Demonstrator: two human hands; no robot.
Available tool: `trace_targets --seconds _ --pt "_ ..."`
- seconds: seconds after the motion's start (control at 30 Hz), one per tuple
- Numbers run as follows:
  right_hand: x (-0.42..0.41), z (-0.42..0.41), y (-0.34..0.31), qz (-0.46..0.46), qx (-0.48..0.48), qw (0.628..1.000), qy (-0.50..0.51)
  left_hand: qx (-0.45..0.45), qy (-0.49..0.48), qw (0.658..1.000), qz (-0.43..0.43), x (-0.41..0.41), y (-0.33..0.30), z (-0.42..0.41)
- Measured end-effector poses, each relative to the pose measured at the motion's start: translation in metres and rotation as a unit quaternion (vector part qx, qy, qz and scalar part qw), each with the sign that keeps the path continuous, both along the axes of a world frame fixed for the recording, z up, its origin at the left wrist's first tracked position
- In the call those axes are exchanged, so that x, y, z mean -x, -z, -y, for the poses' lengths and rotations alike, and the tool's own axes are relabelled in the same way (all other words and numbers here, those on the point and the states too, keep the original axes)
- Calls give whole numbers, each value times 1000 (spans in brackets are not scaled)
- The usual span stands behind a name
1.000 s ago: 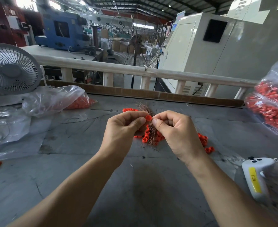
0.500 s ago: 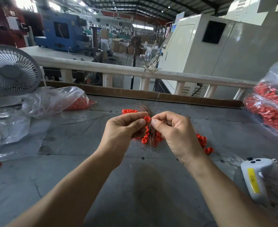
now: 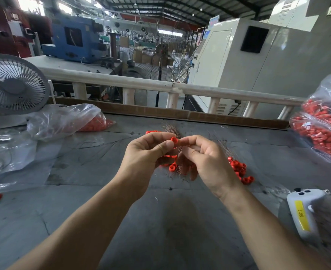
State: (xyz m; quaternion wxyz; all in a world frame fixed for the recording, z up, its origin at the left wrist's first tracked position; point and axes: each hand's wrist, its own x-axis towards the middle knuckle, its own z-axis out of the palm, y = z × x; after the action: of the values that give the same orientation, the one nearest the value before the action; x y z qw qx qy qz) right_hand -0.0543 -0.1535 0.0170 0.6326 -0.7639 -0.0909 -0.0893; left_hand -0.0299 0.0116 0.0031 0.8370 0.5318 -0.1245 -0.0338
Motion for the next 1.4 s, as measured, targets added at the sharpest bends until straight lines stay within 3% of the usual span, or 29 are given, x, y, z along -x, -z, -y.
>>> trace_targets --seconds 0.3,0.43,0.57,0.8,1.07,1.4 --pt "-4 6 3 -23 34 999 -19 -17 -2 1000 -3 -2 -1 -2" --pt "-15 25 4 12 101 987 120 -19 -15 1000 -7 -3 -2 -4" --pt "-26 54 11 -15 264 928 263 -25 -19 999 -9 -3 -2 -4" --pt "-33 51 28 -71 405 888 207 -26 -25 999 -14 -4 -1 -4" --pt "-33 40 28 -16 423 887 183 -28 -28 999 -15 -4 -1 -4" --pt "-35 41 29 -35 441 870 215 -37 -27 999 -13 -3 -1 -4"
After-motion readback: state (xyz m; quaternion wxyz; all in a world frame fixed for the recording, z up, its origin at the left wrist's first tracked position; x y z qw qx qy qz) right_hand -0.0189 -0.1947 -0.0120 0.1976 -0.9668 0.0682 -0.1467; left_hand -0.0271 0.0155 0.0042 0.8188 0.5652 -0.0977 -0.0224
